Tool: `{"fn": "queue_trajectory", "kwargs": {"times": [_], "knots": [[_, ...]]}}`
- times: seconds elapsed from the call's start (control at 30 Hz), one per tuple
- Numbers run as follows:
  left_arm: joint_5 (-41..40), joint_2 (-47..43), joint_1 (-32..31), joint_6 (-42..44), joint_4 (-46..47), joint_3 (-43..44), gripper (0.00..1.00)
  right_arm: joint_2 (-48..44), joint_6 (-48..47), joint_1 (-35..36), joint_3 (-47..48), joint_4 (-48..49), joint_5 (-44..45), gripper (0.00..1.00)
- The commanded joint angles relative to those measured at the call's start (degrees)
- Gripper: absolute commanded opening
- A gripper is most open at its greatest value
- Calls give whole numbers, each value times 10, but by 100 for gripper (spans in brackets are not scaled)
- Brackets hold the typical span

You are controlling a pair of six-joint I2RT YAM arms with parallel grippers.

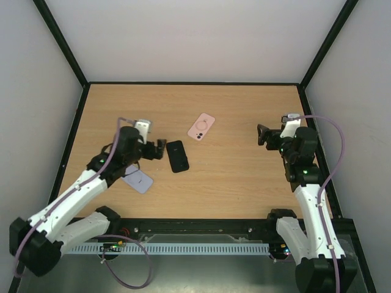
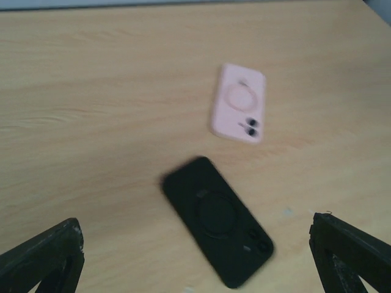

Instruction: Take the phone out of the phone case

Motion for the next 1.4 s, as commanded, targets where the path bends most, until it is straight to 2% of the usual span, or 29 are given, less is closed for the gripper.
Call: {"fn": "queue_trajectory", "kwargs": {"times": [0.0,0.1,0.17,0.3,0.4,0.6,0.73,0.8,1.1,1.37], "knots": [[-55,65,-117,-42,-56,61,100,-14,-38,2,-11,-13,-40,98],[-73,131,-160,-91,-89,110,99,-15,-40,2,-11,-14,-41,98],[-76,171,-162,-124,-108,138,100,-16,-41,2,-11,-16,-42,98],[-131,242,-159,-173,-119,155,100,-22,-42,2,-15,-14,-44,98],[-113,289,-144,-186,-108,170,100,-21,-44,2,-19,-13,-45,98],[-77,407,-130,-131,-46,223,100,11,-46,2,-14,-20,-43,98],[-60,498,-114,-71,-3,284,100,32,-45,2,-4,-31,-36,98],[-26,553,-101,-53,9,320,100,37,-45,2,0,-36,-33,97],[22,724,-84,18,-17,493,100,76,-56,7,11,-47,-34,98],[10,801,-84,45,-74,589,100,89,-60,19,14,-51,-23,97]]}}
